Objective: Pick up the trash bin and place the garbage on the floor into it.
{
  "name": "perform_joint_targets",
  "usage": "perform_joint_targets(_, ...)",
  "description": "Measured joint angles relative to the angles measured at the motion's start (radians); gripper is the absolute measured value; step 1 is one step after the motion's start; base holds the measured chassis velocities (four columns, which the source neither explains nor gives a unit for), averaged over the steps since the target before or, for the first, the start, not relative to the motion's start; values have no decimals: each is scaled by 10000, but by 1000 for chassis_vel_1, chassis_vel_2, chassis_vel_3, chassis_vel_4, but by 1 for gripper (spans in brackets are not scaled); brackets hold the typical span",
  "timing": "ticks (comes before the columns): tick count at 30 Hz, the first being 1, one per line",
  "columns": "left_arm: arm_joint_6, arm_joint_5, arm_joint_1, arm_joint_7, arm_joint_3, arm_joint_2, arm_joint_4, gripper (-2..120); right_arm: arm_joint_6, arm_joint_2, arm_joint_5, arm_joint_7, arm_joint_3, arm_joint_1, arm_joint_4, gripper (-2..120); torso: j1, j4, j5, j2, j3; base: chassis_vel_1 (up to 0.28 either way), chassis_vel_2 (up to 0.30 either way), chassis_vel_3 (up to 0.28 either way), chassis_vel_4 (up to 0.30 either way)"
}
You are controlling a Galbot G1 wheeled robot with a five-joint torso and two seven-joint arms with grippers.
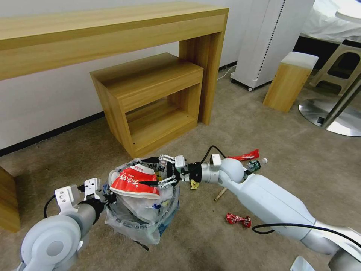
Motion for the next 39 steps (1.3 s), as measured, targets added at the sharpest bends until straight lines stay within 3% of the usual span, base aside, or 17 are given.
perform_joint_targets(2,0,1,-24,-4,-7,10,38,0,-64,-157,404,42,238,-82,232,97,0,0,1,1,0,0,0,0,0)
perform_joint_targets(6,0,9,-58,-36,-17,18,113,0,-92,-349,762,347,584,-219,552,100,0,0,0,1,0,0,0,0,0)
perform_joint_targets(10,-4,25,-105,-75,-81,57,256,0,-84,-712,1182,1588,984,-567,1133,100,0,0,0,1,0,0,0,0,0)
perform_joint_targets(12,-18,19,-135,-162,-117,97,311,0,-134,-989,1218,2763,1258,-883,1623,100,0,0,1,1,0,0,0,0,0)
perform_joint_targets(16,-19,-123,-150,-449,-150,152,308,0,-764,-1331,381,4694,2017,-1492,2289,100,0,2,0,0,-1,0,0,0,0)
perform_joint_targets(21,-19,-266,-165,-706,-185,185,294,0,-1404,-1556,-350,6150,2755,-2145,2735,100,0,0,1,1,0,0,0,0,0)
perform_joint_targets(29,-82,22,67,-967,-369,169,149,0,-1929,-1670,-847,7275,4049,-3374,3192,100,0,-2,1,0,0,0,0,0,0)
perform_joint_targets(32,-149,542,174,-1015,-457,145,63,0,-2111,-1434,-1560,7385,5697,-4532,3489,100,-2,2,3,1,-1,0,0,0,0)
perform_joint_targets(33,-149,542,174,-1015,-457,145,63,0,-2111,-1434,-1560,7385,5697,-4532,3489,100,-2,2,3,1,-1,0,0,0,0)
perform_joint_targets(35,-150,607,203,-928,-426,163,54,0,-2167,-1086,-1922,7421,7325,-5511,3792,100,-2,-1,2,1,-1,0,0,0,0)
perform_joint_targets(39,-151,639,246,-784,-377,119,57,0,-1602,-678,-2396,6817,9169,-6972,3962,100,-2,-1,1,1,-2,0,0,0,0)
